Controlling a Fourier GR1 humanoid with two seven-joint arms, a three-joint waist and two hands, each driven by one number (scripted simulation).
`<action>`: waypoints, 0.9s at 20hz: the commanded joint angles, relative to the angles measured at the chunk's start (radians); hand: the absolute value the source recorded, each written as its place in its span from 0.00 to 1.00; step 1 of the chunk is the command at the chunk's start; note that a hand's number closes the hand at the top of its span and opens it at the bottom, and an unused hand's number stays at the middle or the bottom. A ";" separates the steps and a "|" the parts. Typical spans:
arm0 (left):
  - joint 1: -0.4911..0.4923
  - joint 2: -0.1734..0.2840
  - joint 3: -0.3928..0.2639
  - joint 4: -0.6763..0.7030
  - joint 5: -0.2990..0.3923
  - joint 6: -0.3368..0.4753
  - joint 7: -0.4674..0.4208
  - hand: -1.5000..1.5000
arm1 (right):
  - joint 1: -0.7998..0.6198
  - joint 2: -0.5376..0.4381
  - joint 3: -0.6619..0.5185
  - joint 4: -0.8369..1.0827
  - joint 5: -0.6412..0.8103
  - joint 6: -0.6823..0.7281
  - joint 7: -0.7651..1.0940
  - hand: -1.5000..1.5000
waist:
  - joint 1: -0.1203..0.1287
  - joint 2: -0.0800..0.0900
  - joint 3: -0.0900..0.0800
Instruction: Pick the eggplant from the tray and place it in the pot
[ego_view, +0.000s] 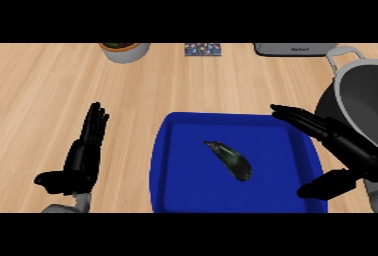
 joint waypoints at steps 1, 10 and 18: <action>0.000 -0.010 -0.015 -0.011 -0.006 -0.009 0.009 0.50 | -0.084 -0.020 0.090 -0.066 0.083 0.084 0.245 0.00 | 0.010 0.001 0.000; 0.015 -0.060 0.009 0.007 -0.053 -0.015 -0.008 0.50 | -0.033 0.208 0.209 -0.058 0.255 0.104 0.375 0.00 | 0.000 0.003 0.003; 0.002 -0.021 0.095 -0.002 -0.034 -0.084 0.022 0.50 | -0.096 0.238 0.188 0.138 0.370 0.180 0.352 0.00 | 0.002 0.004 0.003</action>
